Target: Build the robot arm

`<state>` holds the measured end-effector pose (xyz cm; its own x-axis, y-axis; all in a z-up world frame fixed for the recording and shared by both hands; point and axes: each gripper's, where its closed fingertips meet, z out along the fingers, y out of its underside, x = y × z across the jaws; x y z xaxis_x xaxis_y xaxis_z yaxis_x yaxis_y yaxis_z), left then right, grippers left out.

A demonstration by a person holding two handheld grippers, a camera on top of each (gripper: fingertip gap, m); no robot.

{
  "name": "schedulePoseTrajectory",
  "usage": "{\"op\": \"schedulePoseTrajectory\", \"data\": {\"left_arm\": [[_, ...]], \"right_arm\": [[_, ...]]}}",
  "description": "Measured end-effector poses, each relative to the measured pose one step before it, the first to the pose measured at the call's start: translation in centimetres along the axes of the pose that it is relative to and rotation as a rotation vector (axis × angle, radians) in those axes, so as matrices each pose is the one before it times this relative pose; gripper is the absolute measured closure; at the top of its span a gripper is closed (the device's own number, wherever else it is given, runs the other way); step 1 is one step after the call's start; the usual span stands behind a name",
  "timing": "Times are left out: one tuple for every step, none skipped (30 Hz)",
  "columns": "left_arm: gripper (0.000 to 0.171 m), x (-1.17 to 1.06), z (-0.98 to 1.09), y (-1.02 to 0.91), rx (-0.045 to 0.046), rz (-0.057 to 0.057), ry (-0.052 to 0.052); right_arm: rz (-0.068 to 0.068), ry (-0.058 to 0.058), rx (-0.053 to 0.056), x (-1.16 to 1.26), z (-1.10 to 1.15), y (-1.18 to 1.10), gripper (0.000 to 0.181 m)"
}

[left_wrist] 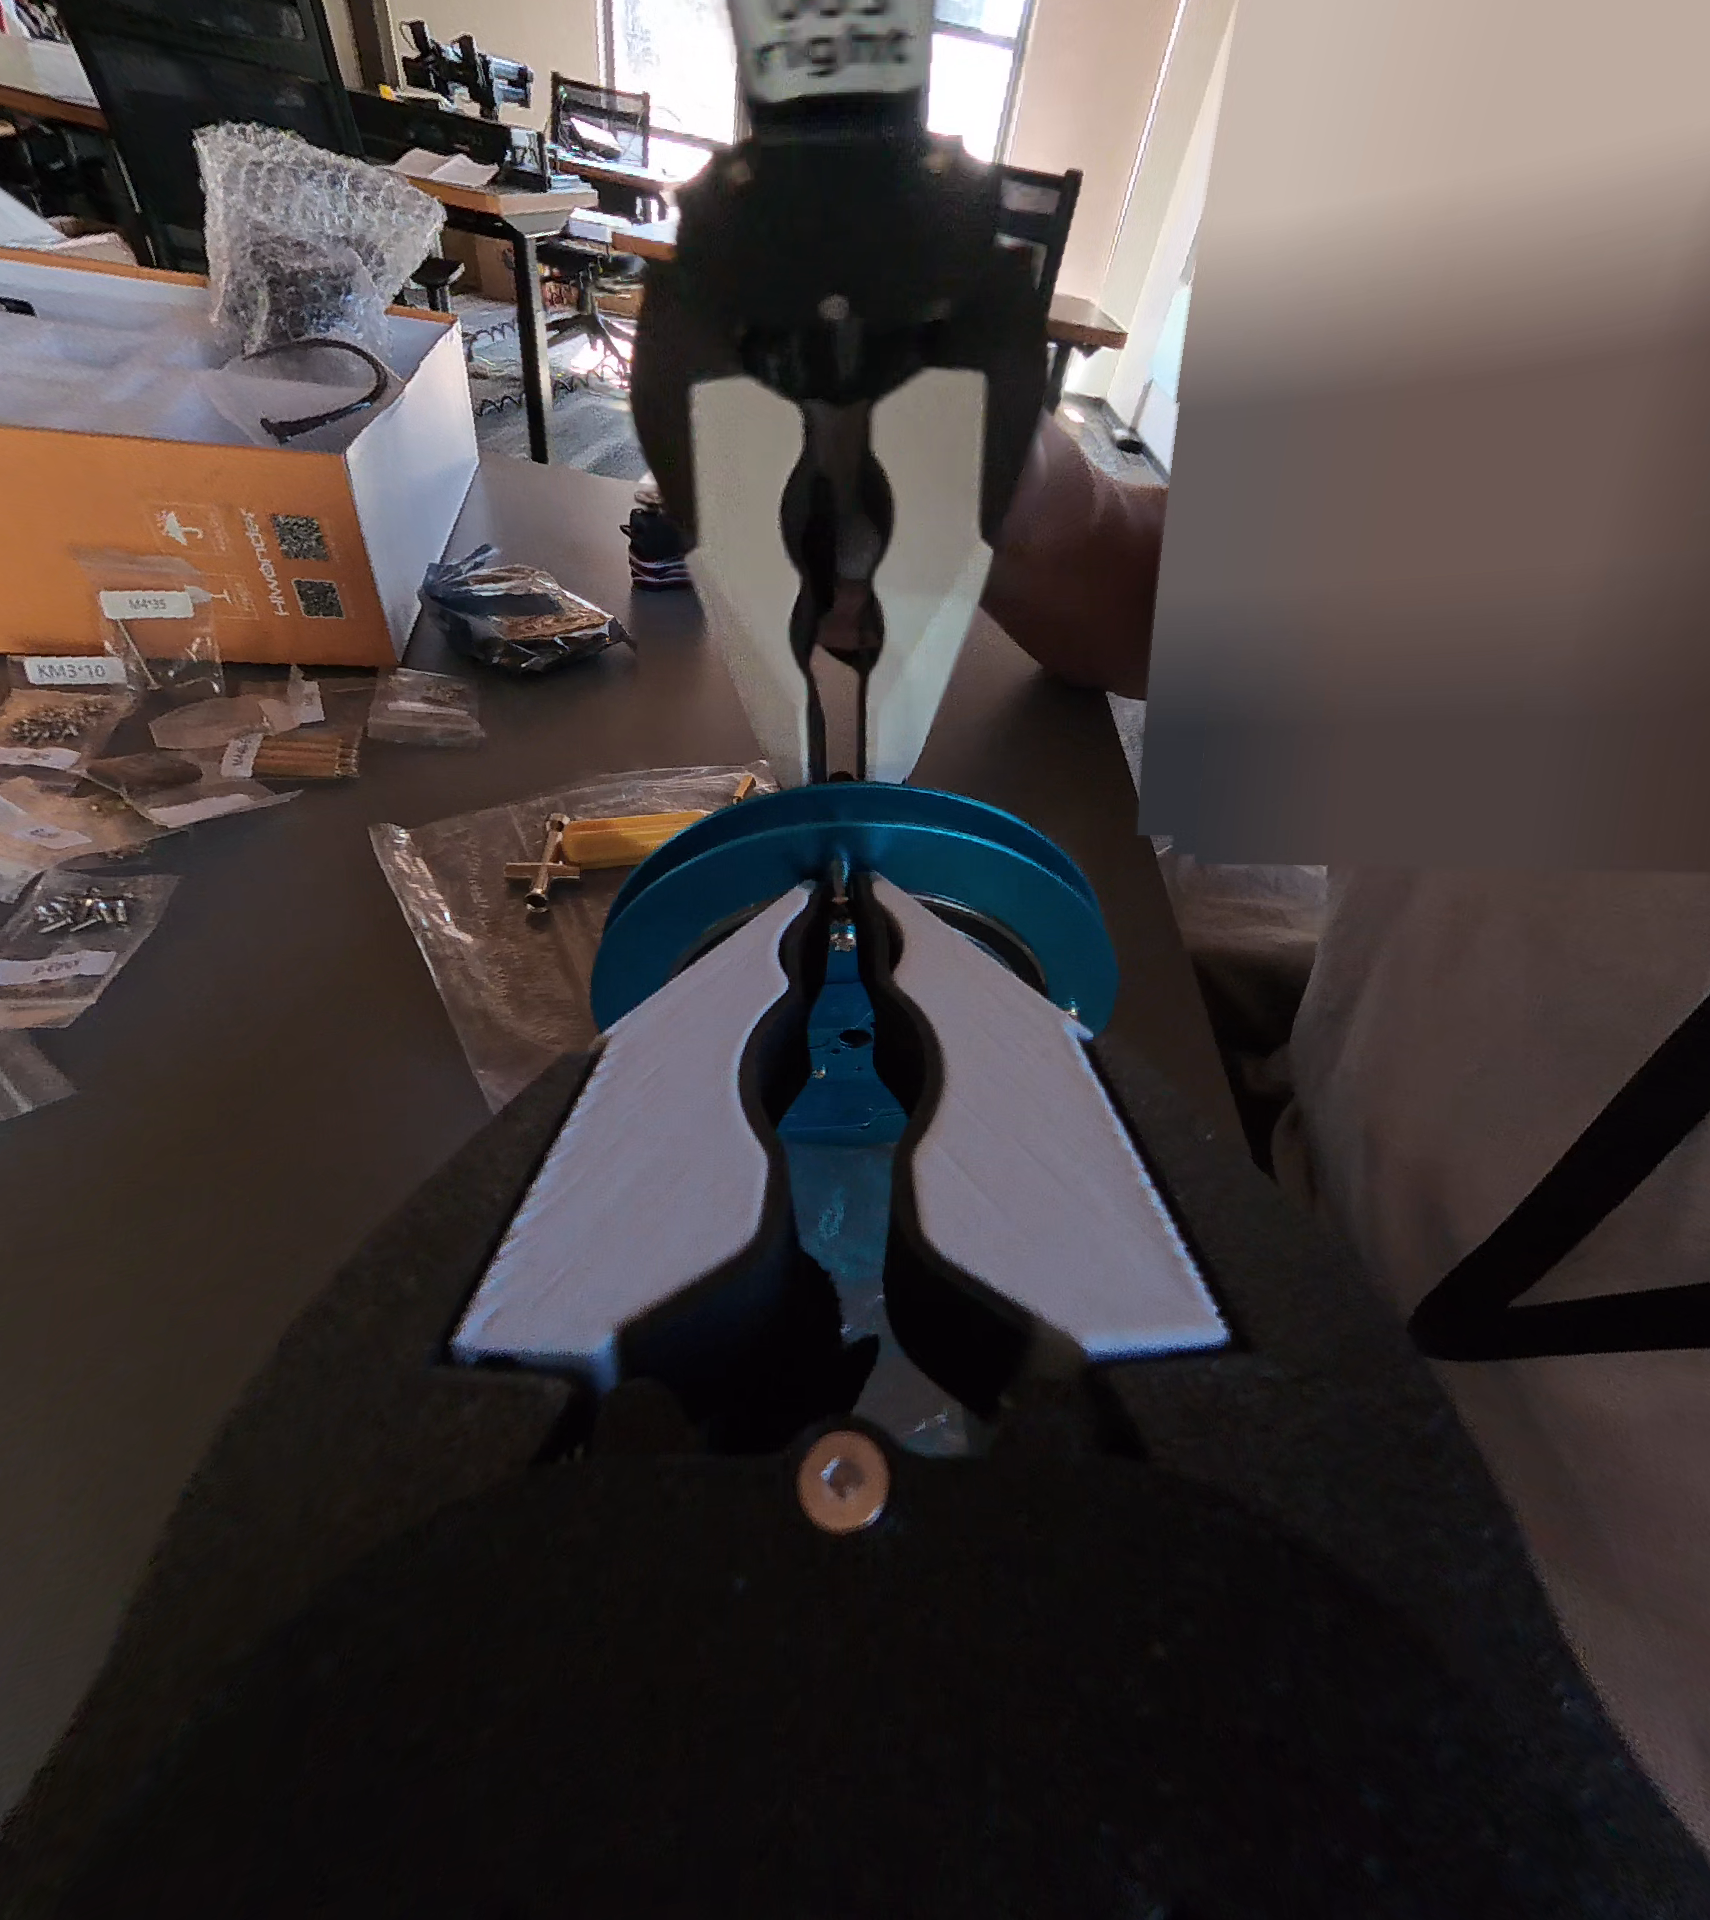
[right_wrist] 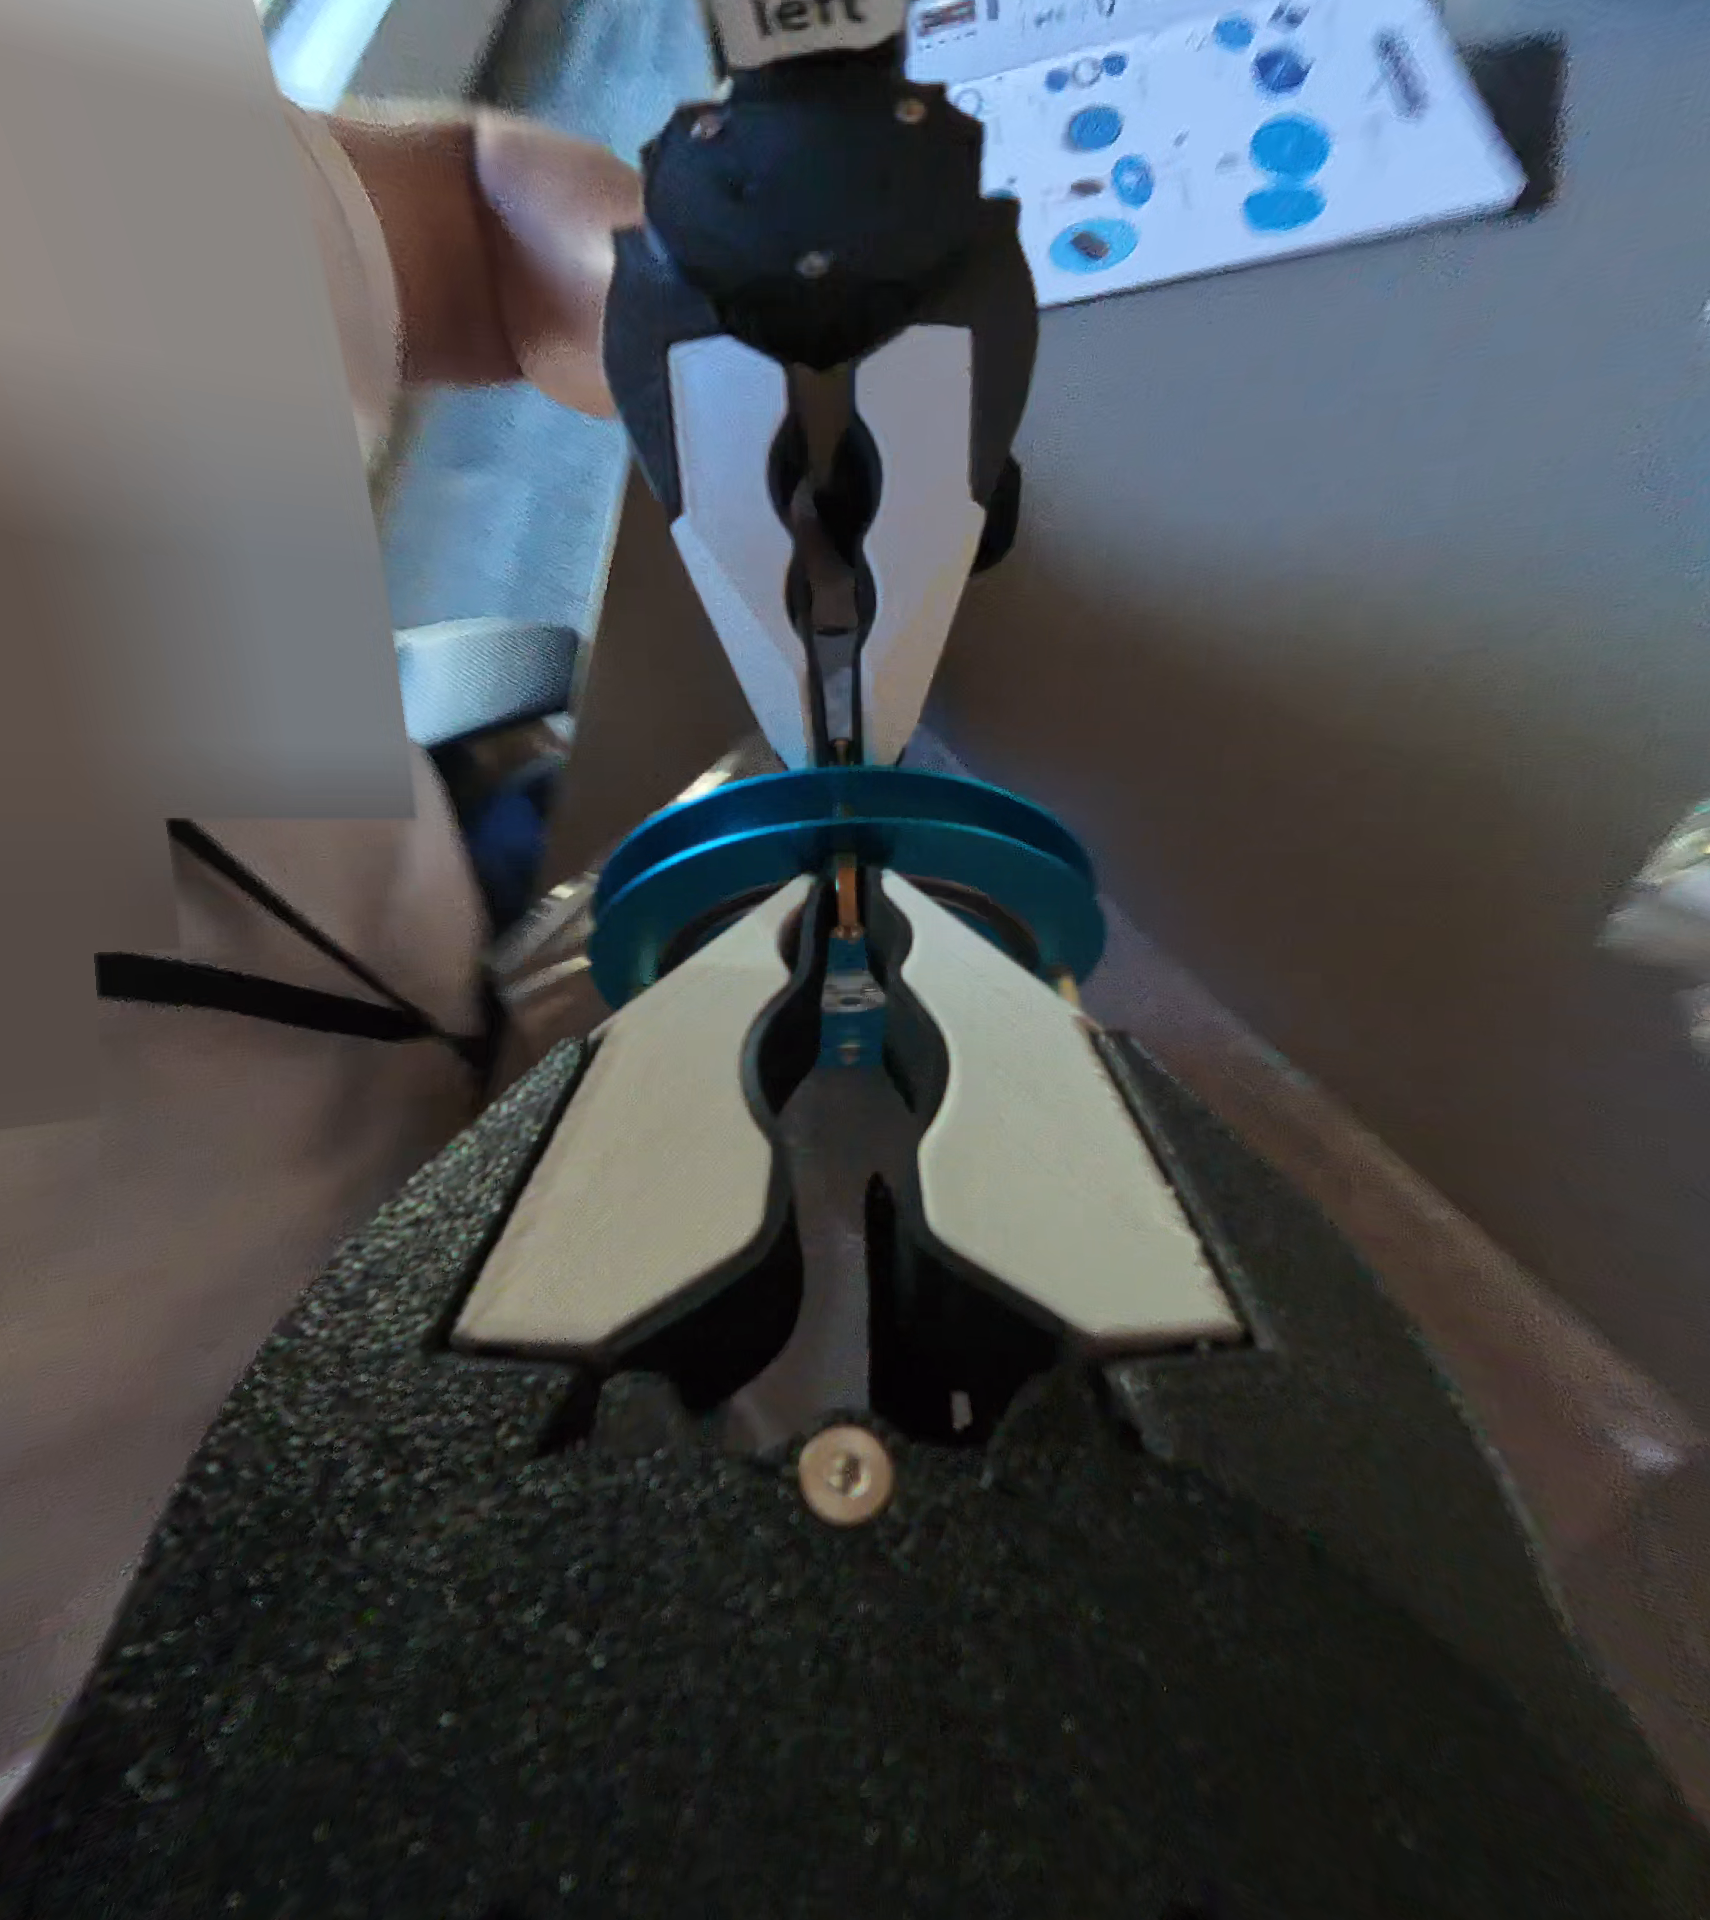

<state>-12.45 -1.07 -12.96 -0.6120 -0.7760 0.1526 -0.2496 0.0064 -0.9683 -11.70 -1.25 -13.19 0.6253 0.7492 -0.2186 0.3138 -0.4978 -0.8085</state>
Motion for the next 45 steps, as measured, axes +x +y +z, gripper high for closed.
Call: {"op": "schedulePoseTrajectory", "data": {"left_arm": [[0.168, 0.046, 0.032, 0.006, -0.00194, 0.0123, -0.0045], [0.168, 0.072, 0.03, -0.004, -0.00109, 0.0077, -0.0007], [0.168, 0.086, 0.024, -0.002, -0.00016, 0.0044, 0.0025], [0.169, 0.063, 0.019, 0.013, 0.00002, 0.002, 0.0019], [0.169, -0.086, 0.0, 0.0, 0.00001, 0.001, -0.0057], [0.168, -0.154, -0.03, 0.013, -0.00025, -0.0005, -0.0074], [0.168, -0.138, -0.031, 0.027, -0.00031, -0.009, -0.0006], [0.168, -0.089, -0.035, -0.001, 0.00279, -0.0153, 0.0038], [0.168, 0.001, -0.031, -0.005, 0.00396, -0.0144, 0.0078], [0.168, 0.041, -0.006, 0.017, 0.00339, -0.0141, 0.0098], [0.168, 0.02, 0.012, -0.002, 0.00299, -0.0144, 0.0068], [0.168, 0.002, 0.025, 0.02, 0.00072, -0.0107, 0.0045], [0.168, -0.01, 0.02, -0.01, 0.00096, -0.0083, 0.0034], [0.168, -0.02, -0.006, 0.007, 0.00073, -0.0043, 0.0015], [0.168, -0.101, -0.03, 0.008, 0.00085, 0.0001, -0.0046], [0.168, -0.113, -0.047, -0.025, 0.00105, -0.0002, -0.005], [0.168, 0.016, -0.021, -0.009, -0.00185, 0.0027, 0.0009], [0.169, 0.159, 0.018, 0.043, -0.00233, 0.0144, 0.003], [0.169, 0.22, 0.057, 0.049, -0.00269, 0.0234, 0.0003], [0.169, 0.156, 0.061, 0.03, -0.0024, 0.0211, -0.0034], [0.168, 0.059, 0.024, -0.013, -0.00274, 0.0119, -0.003], [0.169, 0.026, -0.008, -0.027, -0.00092, 0.006, -0.0007], [0.168, 0.048, 0.018, -0.025, 0.00046, 0.0066, -0.0008], [0.169, 0.085, 0.045, -0.007, -0.00047, 0.0123, -0.0025], [0.169, 0.179, 0.089, 0.001, -0.00225, 0.0138, 0.0009], [0.169, 0.27, 0.086, -0.01, -0.00246, 0.0107, 0.0069], [0.169, 0.141, 0.047, -0.004, -0.00134, 0.008, -0.0002], [0.169, -0.05, -0.013, -0.004, -0.00058, 0.0035, -0.007], [0.169, -0.074, -0.029, 0.026, -0.0013, -0.0041, -0.0021], [0.169, -0.048, -0.032, 0.024, 0.00024, -0.0079, 0.0007], [0.168, -0.145, -0.05, -0.002, 0.00239, -0.0093, -0.0052], [0.168, -0.133, -0.044, 0.0, 0.00141, -0.0115, -0.0009], [0.168, 0.004, -0.02, -0.001, 0.00119, -0.0155, 0.0103], [0.168, -0.011, -0.012, -0.011, 0.00333, -0.0171, 0.0072], [0.168, -0.032, -0.013, 0.001, 0.00305, -0.0116, 0.0029], [0.168, -0.023, -0.024, 0.006, 0.0, -0.007, 0.0028], [0.168, -0.097, -0.04, 0.001, -0.00082, -0.0004, -0.0045], [0.168, -0.046, -0.036, 0.009, -0.00182, 0.0057, -0.0047], [0.168, 0.098, -0.006, 0.053, -0.00395, 0.0145, -0.0003], [0.168, 0.089, 0.013, 0.062, -0.00262, 0.0248, -0.0072], [0.168, -0.022, 0.017, 0.053, -0.00312, 0.0316, -0.0175], [0.168, -0.036, 0.019, 0.033, -0.00607, 0.0342, -0.0188], [0.168, -0.078, 0.02, -0.017, -0.00527, 0.0367, -0.0228], [0.168, -0.057, 0.036, -0.035, -0.00659, 0.0366, -0.0226], [0.168, 0.056, 0.036, -0.056, -0.00561, 0.0346, -0.0154]], "right_arm": [[0.1129, -0.0624, 0.0103, -0.119, -0.013, 0.037, 0.176], [0.1222, -0.0711, 0.0134, -0.161, -0.015, 0.017, 0.176], [0.0967, -0.0704, 0.0168, -0.155, 0.007, 0.035, 0.176], [0.0701, -0.0636, 0.0142, -0.134, 0.001, 0.029, 0.176], [0.0348, -0.0405, 0.0128, -0.017, -0.011, -0.041, 0.177], [-0.0307, 0.0026, 0.0061, 0.137, -0.015, -0.092, 0.177], [-0.1023, 0.0446, -0.0073, 0.182, -0.006, -0.053, 0.177], [-0.1414, 0.0786, -0.019, 0.282, -0.064, -0.016, 0.175], [-0.1613, 0.1096, -0.022, 0.53, -0.135, -0.04, 0.168], [-0.1746, 0.101, -0.0211, 0.228, -0.132, 0.023, 0.162], [-0.1652, 0.0819, -0.0187, -0.155, -0.109, 0.038, 0.166], [-0.1333, 0.0795, -0.0102, -0.094, -0.073, -0.171, 0.173], [-0.1047, 0.0695, -0.0185, 0.043, 0.024, -0.12, 0.176], [-0.0783, 0.0505, -0.0233, 0.021, 0.063, -0.056, 0.176], [-0.0495, 0.0381, -0.0227, 0.139, 0.072, 0.043, 0.176], [-0.0121, 0.016, -0.0214, 0.115, 0.123, 0.139, 0.176], [0.0254, -0.0142, -0.0102, -0.038, 0.032, 0.004, 0.177], [0.0693, -0.0502, -0.0043, -0.178, -0.068, -0.076, 0.177], [0.1097, -0.0769, 0.0032, -0.261, -0.136, -0.141, 0.177], [0.1103, -0.0755, 0.0091, -0.225, -0.084, -0.037, 0.177], [0.1087, -0.0687, 0.0168, -0.141, -0.019, 0.02, 0.177], [0.1264, -0.075, 0.0153, -0.128, 0.027, 0.048, 0.178], [0.1526, -0.0897, 0.0166, -0.185, 0.017, 0.041, 0.177], [0.1686, -0.1025, 0.0202, -0.218, -0.016, 0.04, 0.177], [0.1669, -0.1139, 0.0217, -0.29, -0.045, 0.053, 0.177], [0.1361, -0.1133, 0.0122, -0.31, -0.014, 0.146, 0.177], [0.0691, -0.0778, 0.009, -0.116, -0.005, 0.073, 0.177], [0.0256, -0.0334, 0.0085, 0.03, -0.012, -0.054, 0.176], [-0.0263, 0.0047, 0.0001, 0.0, 0.004, -0.074, 0.176], [-0.1027, 0.0459, -0.0114, 0.038, 0.033, -0.06, 0.176], [-0.1439, 0.0797, -0.0199, 0.173, 0.0, -0.049, 0.176], [-0.1724, 0.1093, -0.0195, 0.381, -0.059, -0.159, 0.173], [-0.1971, 0.127, -0.0252, 0.456, -0.034, -0.015, 0.166], [-0.191, 0.1032, -0.0369, 0.009, 0.007, 0.227, 0.168], [-0.1599, 0.0906, -0.0295, -0.091, 0.022, 0.05, 0.176], [-0.1205, 0.0936, -0.031, 0.244, 0.024, -0.01, 0.177], [-0.079, 0.0629, -0.0322, 0.212, 0.03, 0.043, 0.177], [-0.0256, 0.0197, -0.0293, 0.039, 0.027, 0.022, 0.176], [0.0307, -0.029, -0.015, -0.195, -0.054, -0.124, 0.177], [0.0801, -0.0539, 0.0046, -0.237, -0.062, -0.148, 0.177], [0.1016, -0.0566, 0.0107, -0.094, -0.028, -0.047, 0.177], [0.1194, -0.0641, 0.0152, -0.056, 0.002, 0.006, 0.178], [0.1585, -0.0778, 0.0093, -0.026, 0.033, 0.106, 0.178], [0.1808, -0.0873, 0.0154, -0.031, 0.012, 0.066, 0.178], [0.1788, -0.1049, 0.0238, -0.207, -0.022, 0.026, 0.178]]}}
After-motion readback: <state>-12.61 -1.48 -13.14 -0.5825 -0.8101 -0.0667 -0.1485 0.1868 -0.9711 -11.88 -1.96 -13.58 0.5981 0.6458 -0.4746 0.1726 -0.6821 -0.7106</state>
